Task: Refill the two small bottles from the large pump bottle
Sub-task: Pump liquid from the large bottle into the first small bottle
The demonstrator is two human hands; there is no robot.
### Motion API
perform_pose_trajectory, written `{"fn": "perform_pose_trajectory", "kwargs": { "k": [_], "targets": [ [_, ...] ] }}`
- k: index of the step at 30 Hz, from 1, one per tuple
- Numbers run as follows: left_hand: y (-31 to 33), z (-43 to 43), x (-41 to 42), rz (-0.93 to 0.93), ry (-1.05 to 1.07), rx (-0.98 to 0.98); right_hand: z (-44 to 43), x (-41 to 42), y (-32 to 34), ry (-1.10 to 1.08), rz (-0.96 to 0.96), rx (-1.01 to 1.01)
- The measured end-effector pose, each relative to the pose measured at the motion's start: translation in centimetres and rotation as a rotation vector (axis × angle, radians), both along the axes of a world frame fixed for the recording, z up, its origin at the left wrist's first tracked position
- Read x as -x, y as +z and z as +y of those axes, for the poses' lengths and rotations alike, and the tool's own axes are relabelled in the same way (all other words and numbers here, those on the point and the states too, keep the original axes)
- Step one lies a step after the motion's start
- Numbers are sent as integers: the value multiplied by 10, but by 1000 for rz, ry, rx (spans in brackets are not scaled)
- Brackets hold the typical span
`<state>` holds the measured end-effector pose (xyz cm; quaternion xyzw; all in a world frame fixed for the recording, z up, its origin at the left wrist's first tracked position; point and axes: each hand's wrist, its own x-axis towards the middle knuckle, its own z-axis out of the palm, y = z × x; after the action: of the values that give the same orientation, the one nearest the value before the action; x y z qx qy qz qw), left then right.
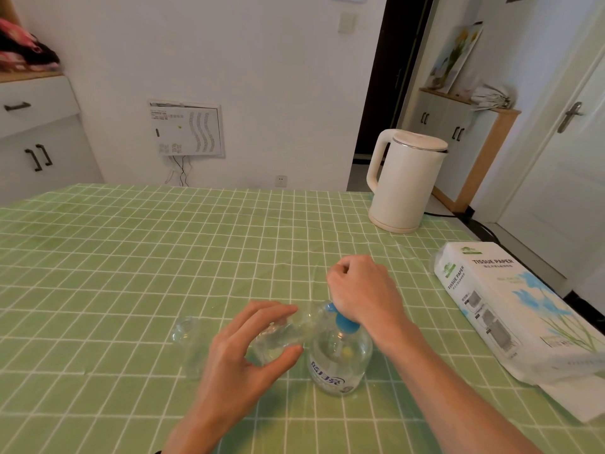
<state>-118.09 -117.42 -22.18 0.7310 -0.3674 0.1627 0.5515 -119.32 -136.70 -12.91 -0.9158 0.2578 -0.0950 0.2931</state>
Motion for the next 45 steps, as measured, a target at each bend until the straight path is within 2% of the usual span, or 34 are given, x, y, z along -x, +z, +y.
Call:
{"fn": "perform_pose_trajectory", "kwargs": {
  "k": [5,10,15,26,30,35,39,45],
  "targets": [
    [0,1,1,-6,6,21,0,0,3,-3,-14,4],
    [1,2,0,-13,14,37,2,-1,7,4,-78,102],
    [-1,2,-1,-14,13,22,-1,-3,0,-6,-46,2],
    [-1,1,1,-15,-2,27,0,1,1,16,-24,15],
    [-2,0,0,-19,4,36,1,0,7,41,-68,83],
    [-1,1,0,-23,2,36,-1,-2,0,10,-84,0],
    [-3,1,0,-24,6,22,-2,-1,-4,26,-8,-8],
    [-2,1,0,-17,-6,23,0,0,-1,20,-29,16]
  ]
}}
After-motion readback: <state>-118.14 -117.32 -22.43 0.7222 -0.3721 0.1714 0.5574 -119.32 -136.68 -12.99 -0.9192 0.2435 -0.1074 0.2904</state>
